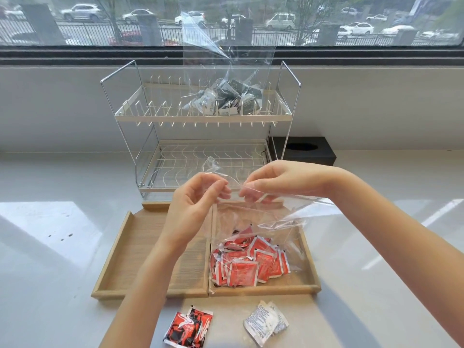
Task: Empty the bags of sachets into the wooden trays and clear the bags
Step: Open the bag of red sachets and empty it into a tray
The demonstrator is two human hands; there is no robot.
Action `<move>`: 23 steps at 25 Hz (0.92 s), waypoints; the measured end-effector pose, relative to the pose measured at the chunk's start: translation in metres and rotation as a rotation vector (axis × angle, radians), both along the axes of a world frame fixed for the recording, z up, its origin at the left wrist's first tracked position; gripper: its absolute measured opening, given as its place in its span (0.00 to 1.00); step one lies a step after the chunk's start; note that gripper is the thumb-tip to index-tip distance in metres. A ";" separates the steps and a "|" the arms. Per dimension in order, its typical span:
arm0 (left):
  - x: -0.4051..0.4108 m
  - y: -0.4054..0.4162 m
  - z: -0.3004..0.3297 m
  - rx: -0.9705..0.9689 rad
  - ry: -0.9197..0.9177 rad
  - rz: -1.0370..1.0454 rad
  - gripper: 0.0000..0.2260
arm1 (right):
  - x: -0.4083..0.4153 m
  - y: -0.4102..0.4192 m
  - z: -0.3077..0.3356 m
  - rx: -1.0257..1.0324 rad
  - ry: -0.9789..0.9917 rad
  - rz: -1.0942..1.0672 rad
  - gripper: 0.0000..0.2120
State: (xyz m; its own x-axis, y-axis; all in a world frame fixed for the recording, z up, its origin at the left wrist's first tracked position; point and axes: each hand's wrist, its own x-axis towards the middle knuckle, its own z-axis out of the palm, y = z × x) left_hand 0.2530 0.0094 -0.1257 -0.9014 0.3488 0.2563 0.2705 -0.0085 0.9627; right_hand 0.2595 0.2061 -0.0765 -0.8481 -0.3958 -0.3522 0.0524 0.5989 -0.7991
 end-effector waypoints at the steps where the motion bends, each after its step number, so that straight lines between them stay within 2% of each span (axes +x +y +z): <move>1: 0.001 0.001 0.001 -0.003 0.008 -0.004 0.03 | 0.000 -0.001 0.001 -0.004 0.023 -0.005 0.10; 4: 0.000 0.000 0.000 0.007 0.017 0.032 0.04 | -0.001 -0.003 0.002 -0.094 0.126 -0.113 0.03; 7: -0.001 -0.007 -0.005 0.037 -0.002 0.104 0.05 | -0.002 0.005 0.014 -0.289 0.189 -0.291 0.05; 9: -0.001 -0.009 -0.005 0.044 -0.011 0.100 0.05 | -0.003 0.010 0.019 -0.264 0.230 -0.345 0.05; 12: 0.002 -0.004 -0.002 0.034 0.011 0.055 0.09 | -0.004 0.002 0.013 0.004 0.152 -0.183 0.11; 14: 0.004 -0.001 0.000 0.044 0.016 0.045 0.11 | -0.003 -0.009 0.006 0.088 0.031 -0.027 0.17; 18: 0.005 -0.003 0.000 0.022 0.024 0.001 0.11 | 0.001 -0.014 0.004 0.033 -0.015 0.049 0.12; 23: 0.003 -0.003 0.003 0.026 0.029 0.004 0.13 | 0.000 -0.015 0.001 -0.054 0.177 -0.120 0.04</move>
